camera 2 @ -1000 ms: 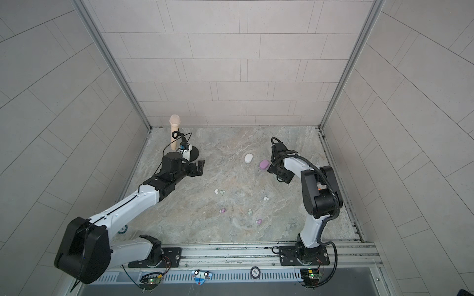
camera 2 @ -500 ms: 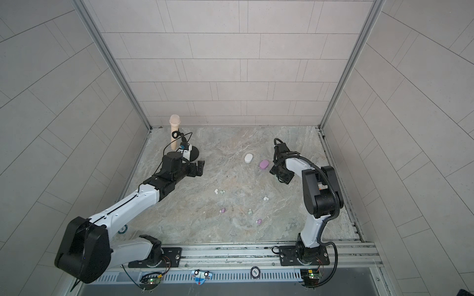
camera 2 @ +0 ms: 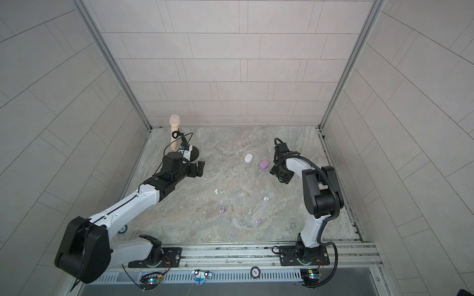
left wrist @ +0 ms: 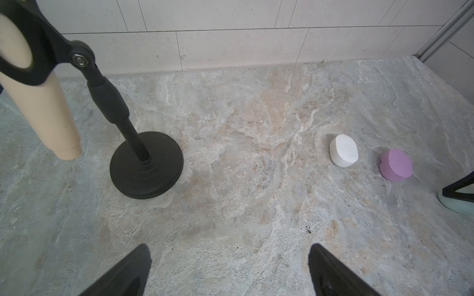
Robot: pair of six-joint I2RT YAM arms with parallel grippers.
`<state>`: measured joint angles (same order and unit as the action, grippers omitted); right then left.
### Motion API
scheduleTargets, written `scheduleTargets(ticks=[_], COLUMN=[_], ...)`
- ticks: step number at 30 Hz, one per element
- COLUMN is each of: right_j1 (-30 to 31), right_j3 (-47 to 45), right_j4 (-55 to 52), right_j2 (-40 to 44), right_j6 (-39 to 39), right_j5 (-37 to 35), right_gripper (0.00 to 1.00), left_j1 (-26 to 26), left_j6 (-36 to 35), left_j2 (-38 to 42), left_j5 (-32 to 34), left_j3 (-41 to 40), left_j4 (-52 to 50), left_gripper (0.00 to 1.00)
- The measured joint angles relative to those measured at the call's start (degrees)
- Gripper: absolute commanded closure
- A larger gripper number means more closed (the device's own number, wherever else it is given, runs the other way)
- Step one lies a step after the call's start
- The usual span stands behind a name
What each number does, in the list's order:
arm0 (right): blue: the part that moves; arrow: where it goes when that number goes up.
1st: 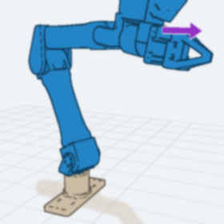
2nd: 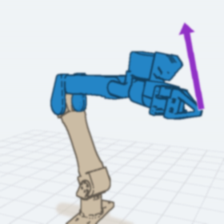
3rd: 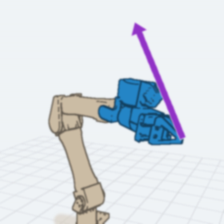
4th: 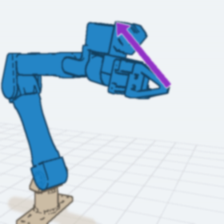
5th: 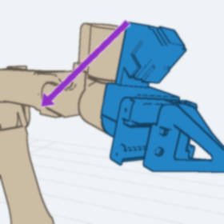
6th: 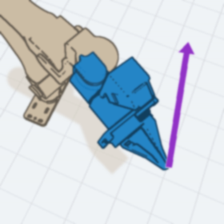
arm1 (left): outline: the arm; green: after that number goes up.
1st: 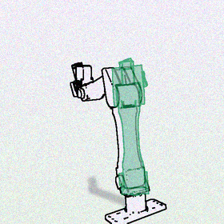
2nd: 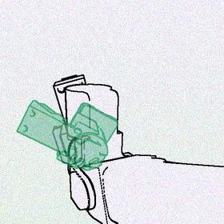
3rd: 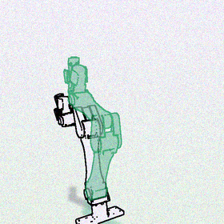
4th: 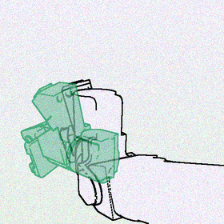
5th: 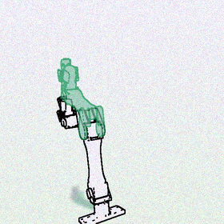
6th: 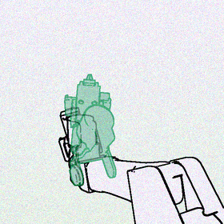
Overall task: Insert wireless bluetooth earbuds into charging case
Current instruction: Pick up the charging case from the middle-right of the table, then pass the charging case.
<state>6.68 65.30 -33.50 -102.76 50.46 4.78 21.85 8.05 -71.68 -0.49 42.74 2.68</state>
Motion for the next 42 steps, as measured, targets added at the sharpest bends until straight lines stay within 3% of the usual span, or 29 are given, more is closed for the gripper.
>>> scheduleTargets(ticks=[9, 15, 20, 30, 42], right_j1=[0.1, 2.1, 5.5, 11.5, 16.6], right_j3=[1.1, 2.6, 3.5, 6.5, 9.6], right_j4=[-7.2, -13.2, -18.3, -24.8, -26.3], right_j2=[3.3, 10.4, 15.9, 22.5, 22.5], right_j6=[-9.3, -14.9, -18.3, -19.2, -18.0], right_j5=[6.0, 11.1, 14.9, 21.5, 23.5], right_gripper=[0.58, 0.6, 0.6, 0.61, 0.63], left_j1=[6.8, 12.2, 16.7, 20.9, 24.2], left_j6=[-3.3, -4.0, -5.5, -13.7, -19.5], left_j2=[-0.7, -3.2, -11.9, -19.0, -23.7], left_j5=[-7.8, -17.5, -24.1, -32.3, -34.8], left_j3=[-1.0, -7.3, -7.9, -0.3, 1.4], left_j4=[3.5, 17.3, 27.5, 33.2, 37.4], left_gripper=[0.0, 0.0, 0.0, 0.0, 0.06])
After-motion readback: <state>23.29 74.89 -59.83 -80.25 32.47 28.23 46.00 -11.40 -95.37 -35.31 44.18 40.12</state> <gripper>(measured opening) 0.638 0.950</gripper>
